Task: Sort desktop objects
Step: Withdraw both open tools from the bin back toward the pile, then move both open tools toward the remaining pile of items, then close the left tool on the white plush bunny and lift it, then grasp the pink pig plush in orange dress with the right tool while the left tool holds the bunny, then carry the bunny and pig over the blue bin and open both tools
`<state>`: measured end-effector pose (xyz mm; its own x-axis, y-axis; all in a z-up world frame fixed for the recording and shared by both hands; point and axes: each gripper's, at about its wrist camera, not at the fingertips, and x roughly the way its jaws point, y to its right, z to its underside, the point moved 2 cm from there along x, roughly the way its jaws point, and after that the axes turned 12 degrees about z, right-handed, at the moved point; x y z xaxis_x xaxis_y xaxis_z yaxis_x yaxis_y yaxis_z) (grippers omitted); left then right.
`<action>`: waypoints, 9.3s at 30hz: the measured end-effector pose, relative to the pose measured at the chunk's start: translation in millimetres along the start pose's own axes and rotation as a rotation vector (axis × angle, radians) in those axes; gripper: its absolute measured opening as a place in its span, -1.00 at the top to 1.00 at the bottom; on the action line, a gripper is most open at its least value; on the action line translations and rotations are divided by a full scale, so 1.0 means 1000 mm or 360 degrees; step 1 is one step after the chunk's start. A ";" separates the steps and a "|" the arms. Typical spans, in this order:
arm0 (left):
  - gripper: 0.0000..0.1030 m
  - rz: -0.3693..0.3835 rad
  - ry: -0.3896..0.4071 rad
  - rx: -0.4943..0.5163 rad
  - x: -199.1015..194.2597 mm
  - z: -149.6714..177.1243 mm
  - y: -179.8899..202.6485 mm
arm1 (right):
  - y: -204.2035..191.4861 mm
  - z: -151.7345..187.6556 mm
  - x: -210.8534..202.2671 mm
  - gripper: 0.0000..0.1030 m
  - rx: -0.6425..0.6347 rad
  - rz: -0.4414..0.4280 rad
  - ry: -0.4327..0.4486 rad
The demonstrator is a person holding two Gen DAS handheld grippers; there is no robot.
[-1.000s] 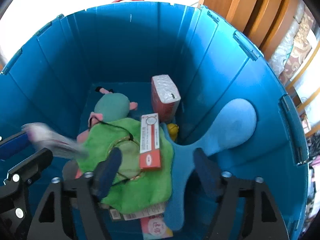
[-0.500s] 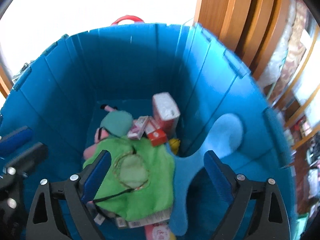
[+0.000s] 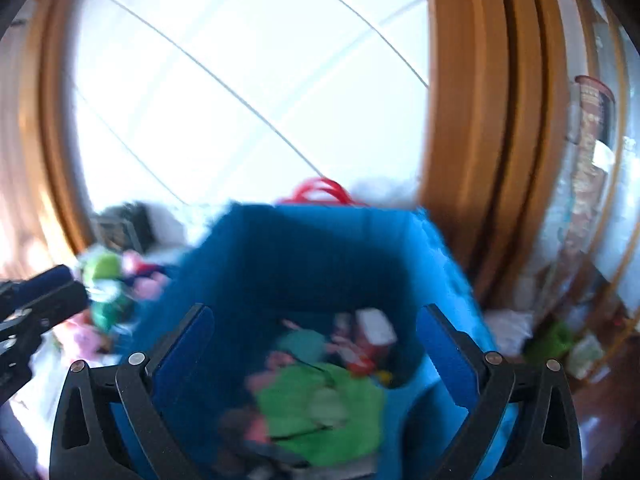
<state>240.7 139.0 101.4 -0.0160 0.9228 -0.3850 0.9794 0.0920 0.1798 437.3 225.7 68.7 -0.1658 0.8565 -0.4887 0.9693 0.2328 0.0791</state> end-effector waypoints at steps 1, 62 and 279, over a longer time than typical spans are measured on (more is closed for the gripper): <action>-0.23 -0.0043 0.0057 -0.0015 -0.013 0.002 -0.009 | -0.006 0.001 -0.006 -1.00 0.0017 -0.0047 0.0015; -0.07 -0.0210 -0.1050 -0.0369 0.099 0.303 -0.414 | -0.374 0.268 0.165 -1.00 -0.0061 -0.0166 -0.1152; -0.04 0.0014 -0.1121 0.0145 0.268 0.072 0.054 | 0.050 0.074 0.178 -0.99 -0.0177 0.0410 -0.0719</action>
<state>304.3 364.3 -57.4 0.0958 0.4592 -0.8831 0.9923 0.0258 0.1211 469.9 355.5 -79.0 0.1936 0.6141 -0.7651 0.9391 0.1097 0.3258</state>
